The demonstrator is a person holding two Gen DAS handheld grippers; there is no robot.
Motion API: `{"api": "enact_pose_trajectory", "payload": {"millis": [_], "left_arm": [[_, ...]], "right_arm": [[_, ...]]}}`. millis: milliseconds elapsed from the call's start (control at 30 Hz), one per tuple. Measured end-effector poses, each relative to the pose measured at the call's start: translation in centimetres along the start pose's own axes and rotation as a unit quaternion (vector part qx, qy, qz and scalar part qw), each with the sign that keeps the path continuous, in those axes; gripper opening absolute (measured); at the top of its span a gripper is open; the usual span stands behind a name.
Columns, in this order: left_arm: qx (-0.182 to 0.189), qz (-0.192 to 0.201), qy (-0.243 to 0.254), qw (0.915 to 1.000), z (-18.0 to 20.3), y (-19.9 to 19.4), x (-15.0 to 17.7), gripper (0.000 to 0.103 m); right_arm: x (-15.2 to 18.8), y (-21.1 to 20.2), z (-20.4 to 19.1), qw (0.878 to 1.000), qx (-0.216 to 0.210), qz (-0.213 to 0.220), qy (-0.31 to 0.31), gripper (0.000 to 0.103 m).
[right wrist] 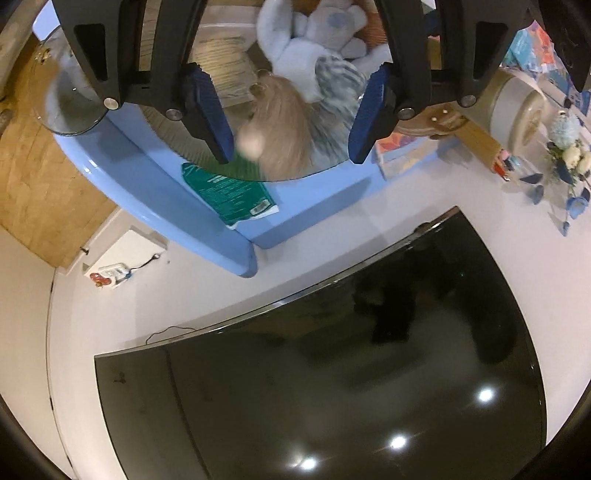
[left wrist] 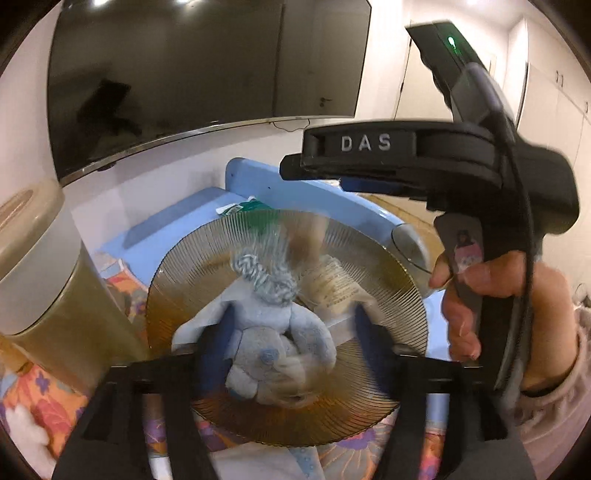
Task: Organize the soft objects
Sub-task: 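Carry the tan knitted plush and beige item to the glass bowl and release both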
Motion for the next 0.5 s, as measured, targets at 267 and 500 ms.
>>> {"api": "enact_pose_trajectory", "payload": {"millis": [267, 500], "left_arm": [[0.013, 0.003, 0.002, 0.9999, 0.2, -1.4, 0.7, 0.085], [0.025, 0.003, -0.003, 0.9997, 0.5, -4.0, 1.3, 0.085]], "right_arm": [[-0.1, -2.1, 0.7, 1.000, 0.001, 0.014, 0.022, 0.085], [0.1, -4.8, -1.4, 0.999, -0.019, 0.027, 0.017, 0.085]]}}
Point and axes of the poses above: each gripper's, at about its wrist camera, not at the fingertips, and y roughly the way its jaws point, z to its right, x to its underside, the point moved 2 cm from there along y, roughly the way its jaws point
